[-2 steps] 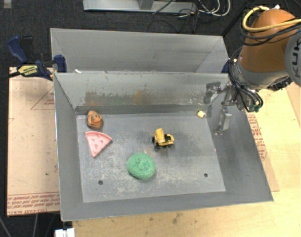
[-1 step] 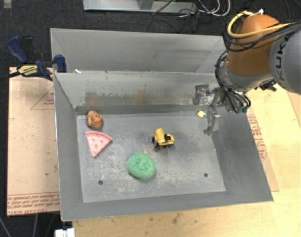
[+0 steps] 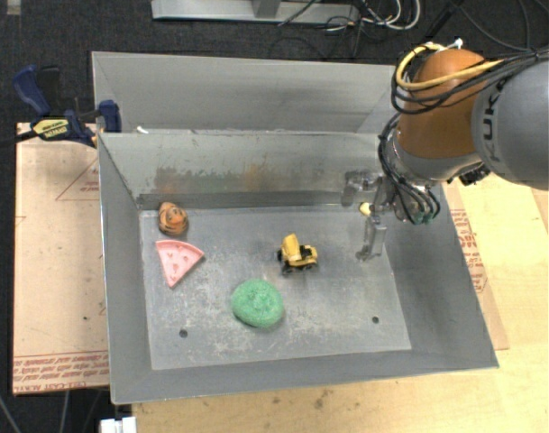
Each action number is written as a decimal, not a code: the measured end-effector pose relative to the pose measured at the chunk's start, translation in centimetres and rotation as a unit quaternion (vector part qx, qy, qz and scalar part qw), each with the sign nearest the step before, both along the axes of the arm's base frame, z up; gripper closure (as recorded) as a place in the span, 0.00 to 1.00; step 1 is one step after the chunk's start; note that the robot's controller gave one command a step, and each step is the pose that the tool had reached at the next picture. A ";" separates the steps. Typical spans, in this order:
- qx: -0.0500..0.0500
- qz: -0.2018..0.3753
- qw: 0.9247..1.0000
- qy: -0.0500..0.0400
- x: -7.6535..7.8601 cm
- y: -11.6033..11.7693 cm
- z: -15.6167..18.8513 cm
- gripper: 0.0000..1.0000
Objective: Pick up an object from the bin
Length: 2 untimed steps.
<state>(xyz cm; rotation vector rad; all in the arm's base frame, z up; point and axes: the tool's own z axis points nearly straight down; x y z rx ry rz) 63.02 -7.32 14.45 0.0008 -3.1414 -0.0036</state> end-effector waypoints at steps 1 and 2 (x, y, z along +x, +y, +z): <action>-0.001 -0.073 0.997 -0.001 0.2 1.0 -2.5 0.00; -0.001 0.023 1.000 -0.002 -0.4 4.4 -5.7 0.00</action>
Offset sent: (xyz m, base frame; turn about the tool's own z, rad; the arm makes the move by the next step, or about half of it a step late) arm -0.0090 0.0622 -0.0733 -0.0824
